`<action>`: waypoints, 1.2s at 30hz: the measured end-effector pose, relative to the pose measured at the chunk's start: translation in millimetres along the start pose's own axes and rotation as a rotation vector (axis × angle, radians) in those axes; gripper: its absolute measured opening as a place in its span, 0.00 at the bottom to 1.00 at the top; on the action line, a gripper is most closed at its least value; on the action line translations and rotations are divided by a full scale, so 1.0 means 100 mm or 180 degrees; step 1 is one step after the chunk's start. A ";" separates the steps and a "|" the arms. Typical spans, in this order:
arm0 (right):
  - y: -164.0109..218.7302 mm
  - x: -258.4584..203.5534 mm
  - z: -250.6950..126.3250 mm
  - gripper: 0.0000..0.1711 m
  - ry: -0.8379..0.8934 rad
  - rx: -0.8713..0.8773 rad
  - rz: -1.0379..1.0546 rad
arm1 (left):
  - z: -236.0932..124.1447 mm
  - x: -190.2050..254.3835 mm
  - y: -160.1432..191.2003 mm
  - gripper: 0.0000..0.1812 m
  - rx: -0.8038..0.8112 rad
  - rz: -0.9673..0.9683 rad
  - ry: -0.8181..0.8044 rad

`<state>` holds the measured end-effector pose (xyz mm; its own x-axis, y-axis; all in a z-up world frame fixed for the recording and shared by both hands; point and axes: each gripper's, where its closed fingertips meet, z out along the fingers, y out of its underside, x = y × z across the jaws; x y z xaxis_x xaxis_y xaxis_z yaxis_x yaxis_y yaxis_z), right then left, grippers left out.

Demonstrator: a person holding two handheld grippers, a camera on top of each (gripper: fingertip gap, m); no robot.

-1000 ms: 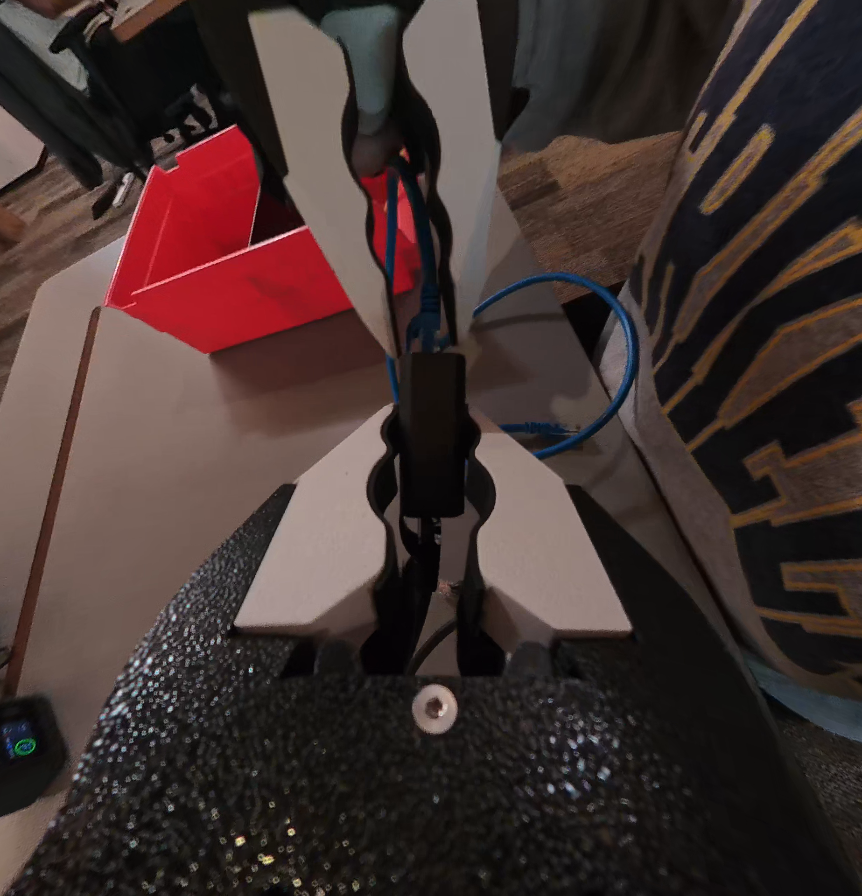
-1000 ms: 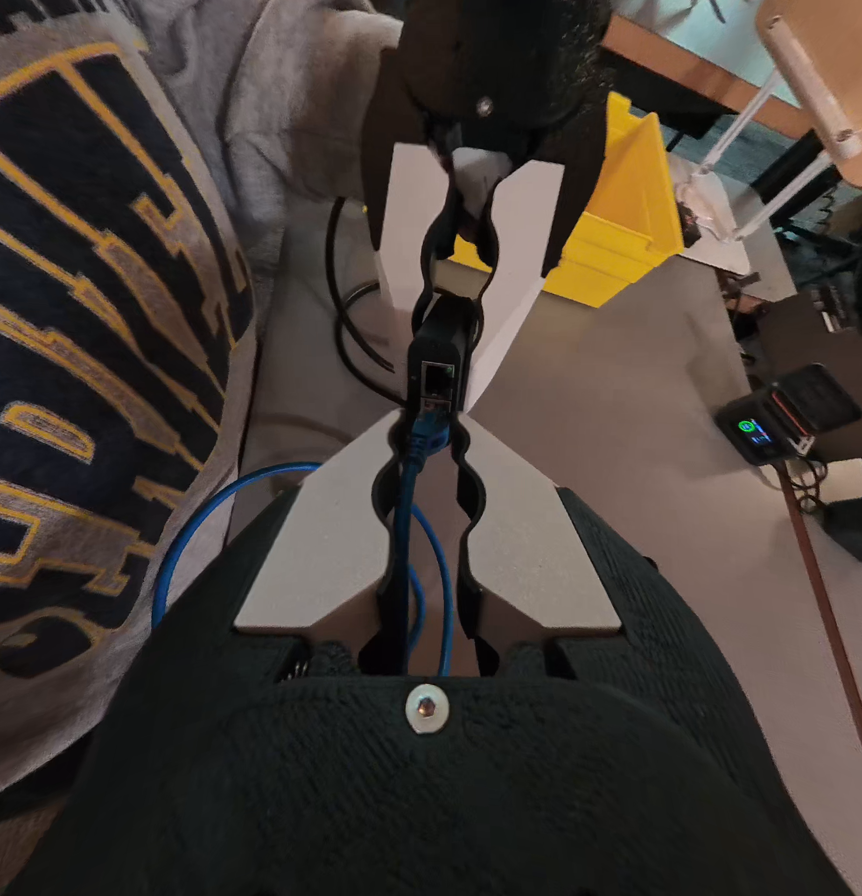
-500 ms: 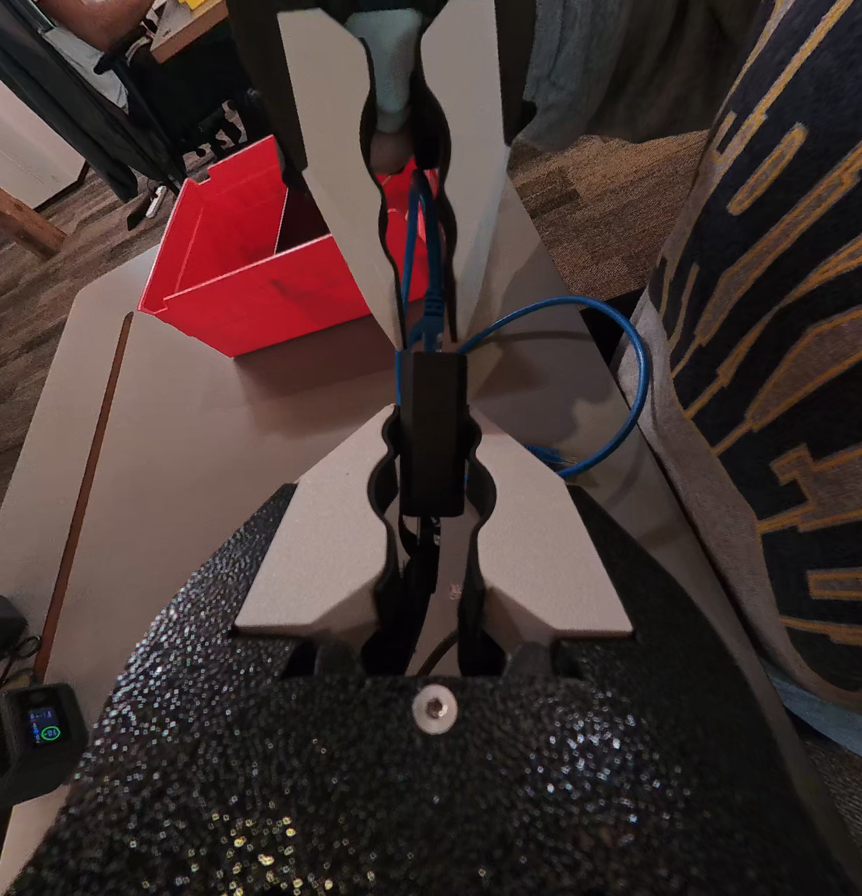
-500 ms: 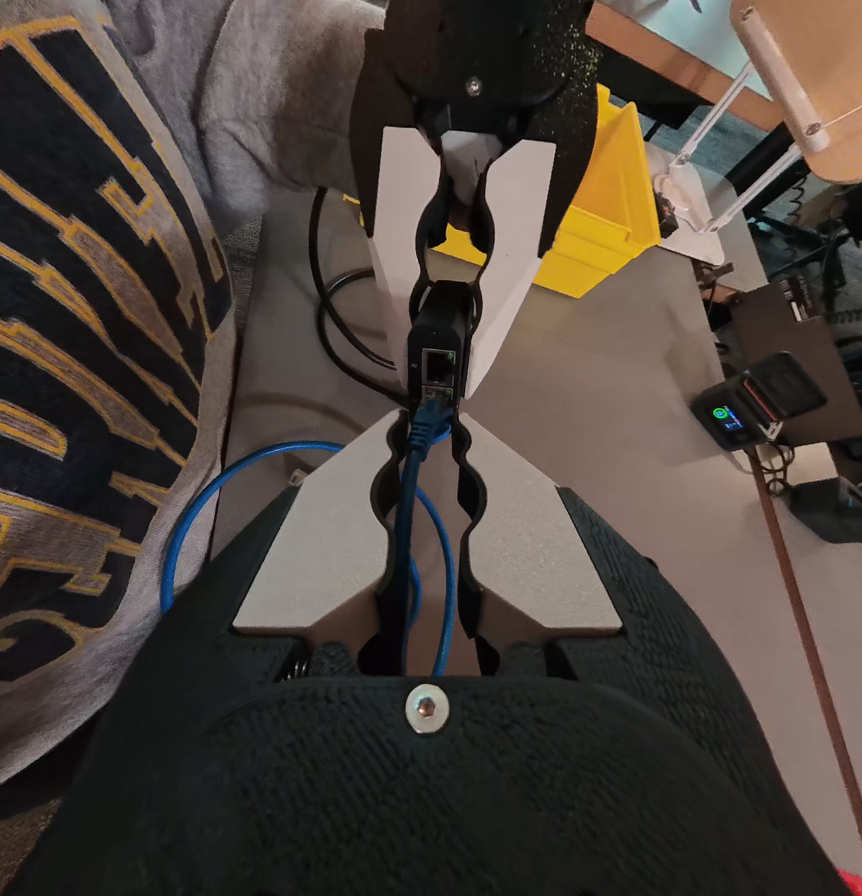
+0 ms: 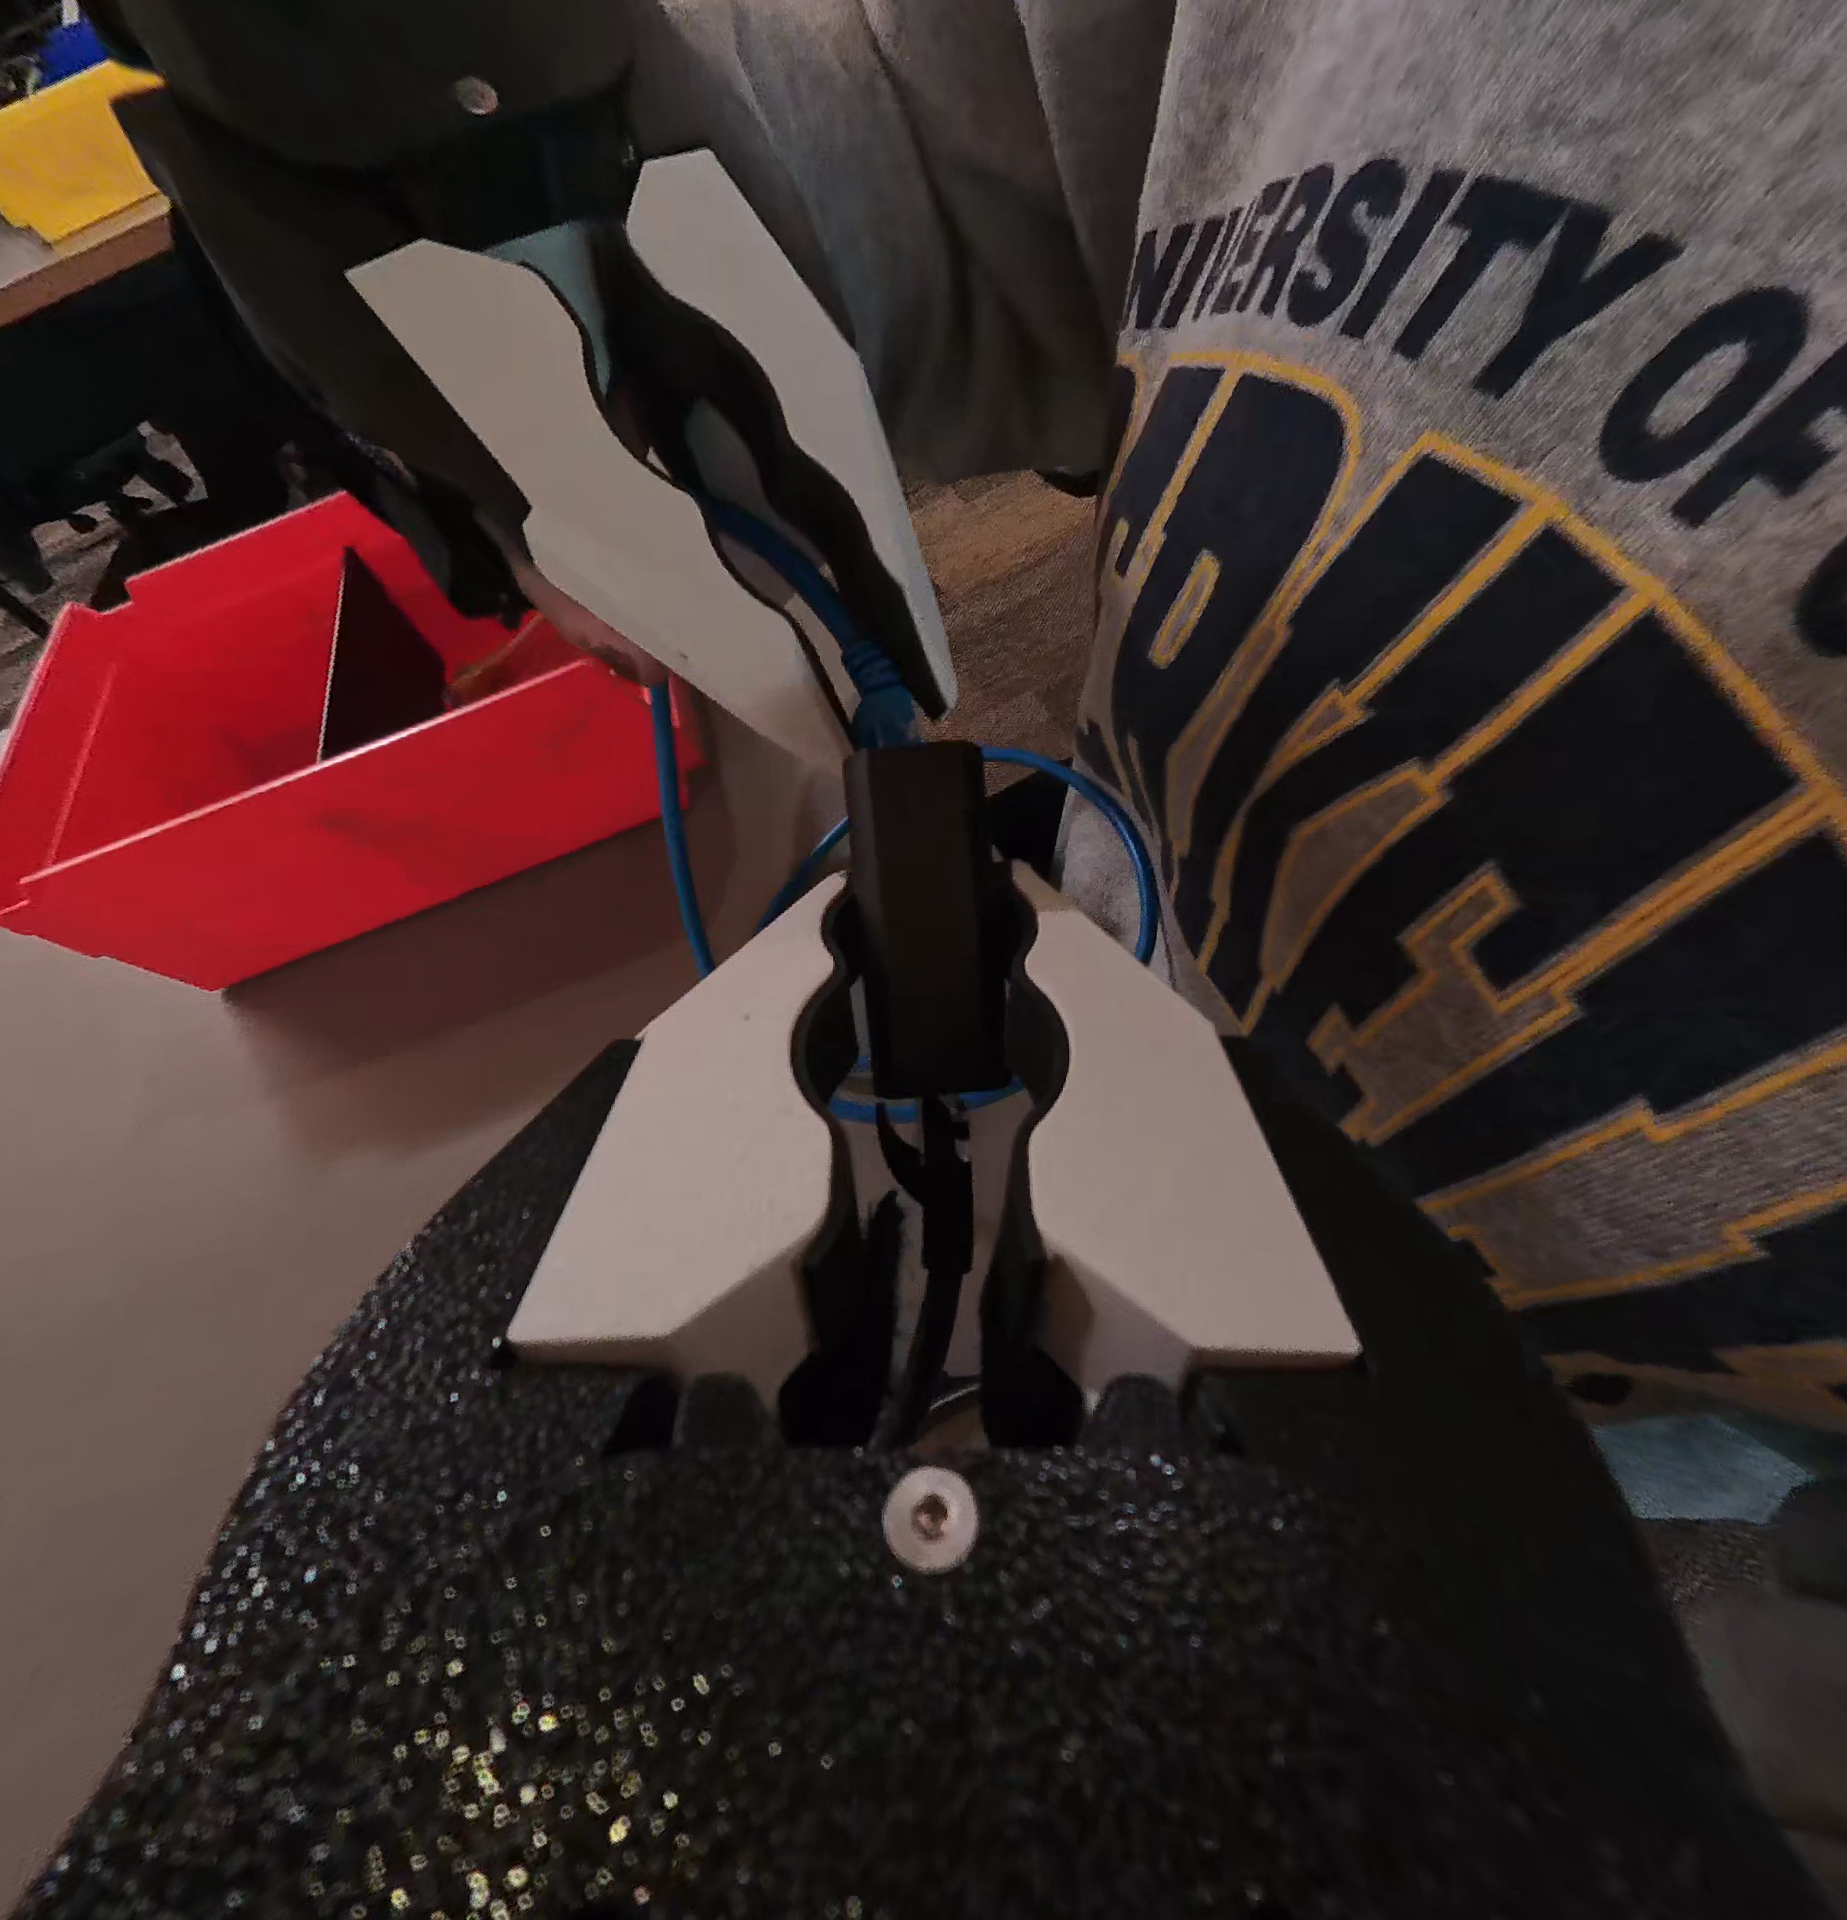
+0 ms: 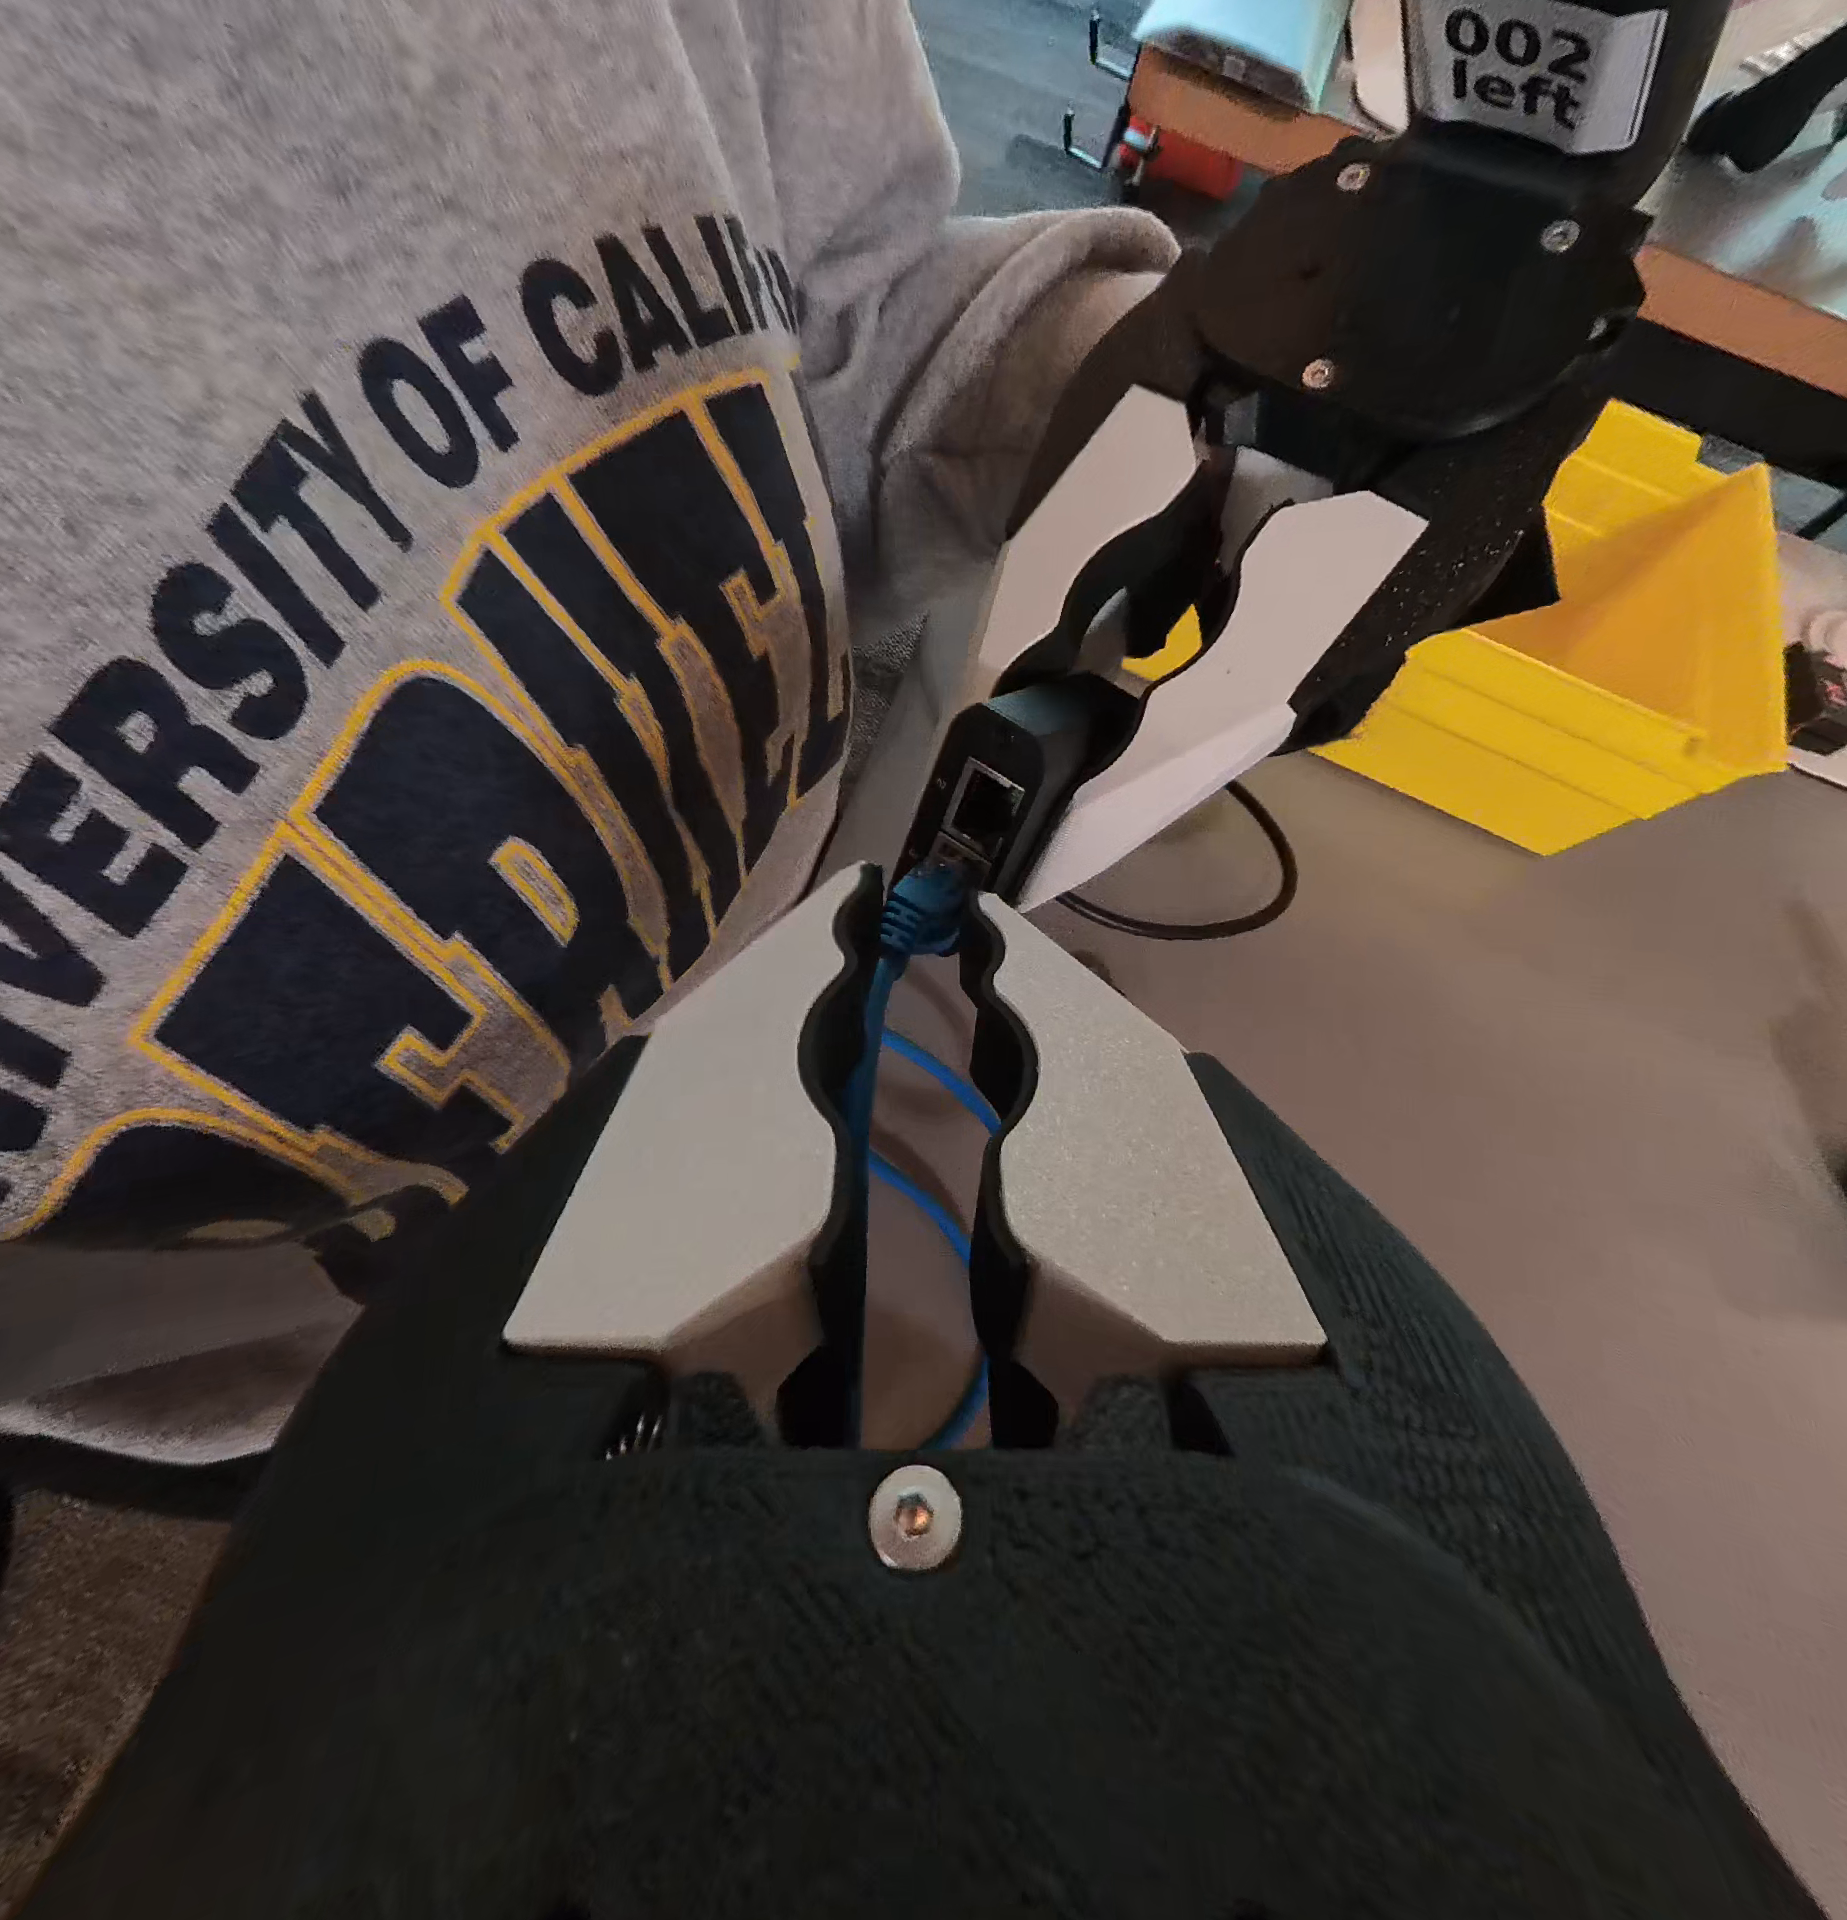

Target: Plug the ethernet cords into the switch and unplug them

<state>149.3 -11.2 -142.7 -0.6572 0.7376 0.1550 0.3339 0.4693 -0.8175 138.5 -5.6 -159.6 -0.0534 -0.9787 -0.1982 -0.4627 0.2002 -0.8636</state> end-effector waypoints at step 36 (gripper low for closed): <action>-1.17 0.58 -3.67 0.06 0.3770 -0.0053 -0.0559 | -0.69 -0.75 0.43 0.12 0.0008 -0.0691 -0.1644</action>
<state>320.2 154.6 165.2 0.3330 0.6474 0.6855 0.3163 0.6082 -0.7280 61.7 73.2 -150.0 0.4836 -0.8481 -0.2165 -0.4127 -0.0028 -0.9108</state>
